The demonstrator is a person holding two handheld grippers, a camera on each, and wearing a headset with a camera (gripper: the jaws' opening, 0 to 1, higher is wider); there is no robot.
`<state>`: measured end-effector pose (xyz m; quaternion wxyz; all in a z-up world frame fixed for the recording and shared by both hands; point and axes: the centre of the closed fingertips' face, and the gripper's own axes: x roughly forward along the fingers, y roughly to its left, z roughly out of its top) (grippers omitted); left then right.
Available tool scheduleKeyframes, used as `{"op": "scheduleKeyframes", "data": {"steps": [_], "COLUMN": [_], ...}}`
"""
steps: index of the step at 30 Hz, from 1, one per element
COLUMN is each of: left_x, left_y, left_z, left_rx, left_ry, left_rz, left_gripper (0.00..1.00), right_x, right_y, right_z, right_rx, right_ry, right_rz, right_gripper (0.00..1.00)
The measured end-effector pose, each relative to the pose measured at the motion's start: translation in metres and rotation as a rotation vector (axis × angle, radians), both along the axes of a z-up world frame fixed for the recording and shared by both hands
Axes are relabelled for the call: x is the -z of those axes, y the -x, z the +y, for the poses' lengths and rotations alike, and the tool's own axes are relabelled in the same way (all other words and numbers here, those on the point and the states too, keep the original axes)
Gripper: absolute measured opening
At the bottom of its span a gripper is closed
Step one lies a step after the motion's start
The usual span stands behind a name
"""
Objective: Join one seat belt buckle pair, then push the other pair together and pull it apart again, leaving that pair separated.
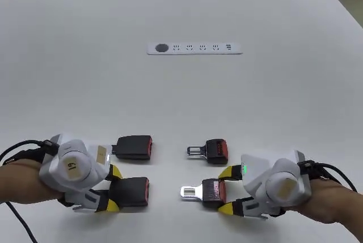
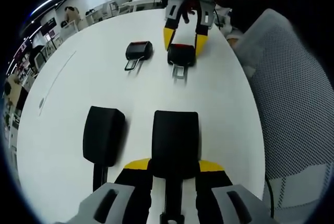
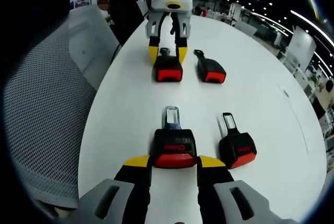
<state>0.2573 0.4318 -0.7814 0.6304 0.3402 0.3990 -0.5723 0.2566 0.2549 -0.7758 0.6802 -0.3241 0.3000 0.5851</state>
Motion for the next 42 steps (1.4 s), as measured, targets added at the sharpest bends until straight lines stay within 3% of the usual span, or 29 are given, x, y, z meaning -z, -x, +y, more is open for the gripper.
{"op": "scheduleKeyframes", "data": {"steps": [12,42], "left_x": [0.002,0.000], "left_y": [-0.001,0.000], "left_z": [0.001,-0.001], "left_rx": [0.012,0.005], "left_ry": [-0.039,-0.041], "left_rz": [0.005,0.008], "left_gripper": [0.33,0.33], "right_x": [-0.001,0.000], "right_y": [-0.001,-0.002], "right_z": [0.014,0.056], "right_rx": [-0.012,-0.052], "right_ry": [-0.010,-0.035], "right_rz": [0.004,0.015], "right_gripper": [0.31,0.31]}}
